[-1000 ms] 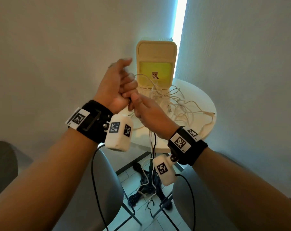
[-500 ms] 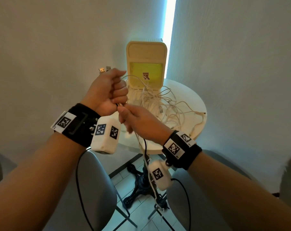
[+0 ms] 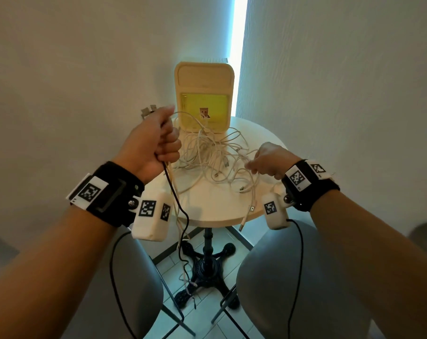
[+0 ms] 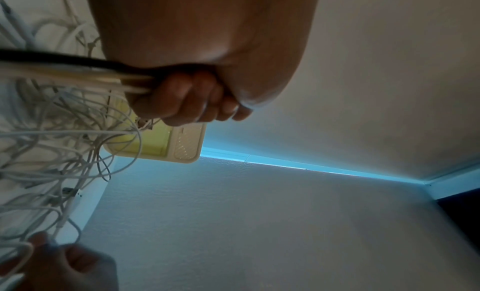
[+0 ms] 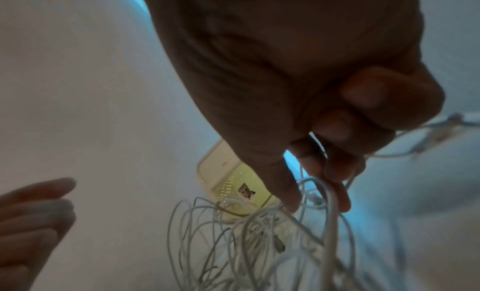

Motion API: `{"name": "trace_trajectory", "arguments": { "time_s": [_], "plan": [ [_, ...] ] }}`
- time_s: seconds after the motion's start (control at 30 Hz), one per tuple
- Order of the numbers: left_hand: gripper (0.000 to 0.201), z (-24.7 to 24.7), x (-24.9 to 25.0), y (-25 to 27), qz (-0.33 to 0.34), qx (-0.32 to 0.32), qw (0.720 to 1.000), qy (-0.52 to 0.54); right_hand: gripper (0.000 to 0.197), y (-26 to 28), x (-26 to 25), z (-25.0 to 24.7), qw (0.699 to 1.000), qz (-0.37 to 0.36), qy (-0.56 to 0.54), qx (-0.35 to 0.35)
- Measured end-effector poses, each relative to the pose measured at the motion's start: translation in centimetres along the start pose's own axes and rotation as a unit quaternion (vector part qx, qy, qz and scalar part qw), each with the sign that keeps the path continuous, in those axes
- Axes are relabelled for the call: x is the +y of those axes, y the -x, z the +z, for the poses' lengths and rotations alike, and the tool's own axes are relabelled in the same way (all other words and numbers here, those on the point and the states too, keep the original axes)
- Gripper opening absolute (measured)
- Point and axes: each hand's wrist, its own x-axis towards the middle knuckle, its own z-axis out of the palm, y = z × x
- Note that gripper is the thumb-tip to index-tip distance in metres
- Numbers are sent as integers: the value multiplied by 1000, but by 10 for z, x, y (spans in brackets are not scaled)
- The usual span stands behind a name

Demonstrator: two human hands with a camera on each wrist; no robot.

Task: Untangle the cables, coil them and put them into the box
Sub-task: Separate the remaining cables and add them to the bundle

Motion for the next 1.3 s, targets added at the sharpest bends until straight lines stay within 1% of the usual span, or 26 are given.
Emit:
{"name": "trace_trajectory", "arguments": {
  "time_s": [0.07, 0.17, 0.23, 0.27, 0.3, 0.37, 0.43, 0.5, 0.6, 0.67, 0.73, 0.83, 0.93, 1.0, 1.03, 1.1, 1.17, 1.23, 1.3],
  "plan": [
    [56, 5, -2, 1, -3, 12, 1000, -7, 19, 0, -1, 2, 998, -13, -51, 16],
    [55, 6, -5, 1, 4, 25, 1000, -2, 24, 3, -5, -4, 984, -83, -138, 80],
    [54, 5, -7, 0, 10, 37, 999, 6, 27, 11, -14, -12, 956, -140, -218, 137],
    [53, 5, -7, 0, 13, 45, 999, 11, 27, 17, -18, -16, 937, -173, -263, 150],
    [52, 6, -8, -1, 17, 53, 998, 14, 27, 24, -24, -19, 920, -205, -300, 148],
    [47, 11, -8, -1, 33, 66, 997, 9, 27, 37, -35, -18, 902, -260, -323, 119],
    [44, 19, -7, 0, 59, 68, 996, -5, 27, 49, -45, -12, 898, -304, -299, 106],
    [38, 29, -7, 4, 89, 52, 994, -27, 27, 58, -55, -5, 896, -334, -272, 106],
    [35, 40, -8, 9, 121, 12, 991, -63, 25, 63, -64, 2, 897, -349, -247, 113],
    [34, 45, -9, 10, 146, 6, 985, -93, 24, 64, -68, 7, 895, -356, -239, 120],
    [38, 49, -11, 11, 163, 20, 980, -116, 28, 63, -69, 10, 895, -357, -236, 129],
    [27, 55, -11, 13, 172, 51, 976, -125, 28, 64, -70, 11, 890, -361, -243, 134],
    [36, 61, -12, 14, 176, 67, 973, -132, 27, 67, -71, 12, 884, -380, -241, 124],
    [33, 62, -13, 13, 169, 84, 974, -123, 25, 67, -72, 13, 881, -392, -240, 113],
    [36, 61, -12, 12, 164, 96, 975, -119, 24, 67, -72, 13, 881, -396, -234, 110],
    [45, 59, -10, 8, 159, 126, 972, -117, 24, 64, -70, 14, 888, -397, -209, 100],
    [49, 57, -3, 7, 170, 139, 970, -107, 26, 58, -66, 18, 904, -382, -174, 87],
    [47, 56, 9, 8, 180, 134, 971, -83, 27, 51, -57, 25, 915, -366, -152, 77],
    [46, 55, 21, 11, 180, 108, 976, -53, 26, 44, -49, 29, 918, -360, -152, 71]
  ]
}}
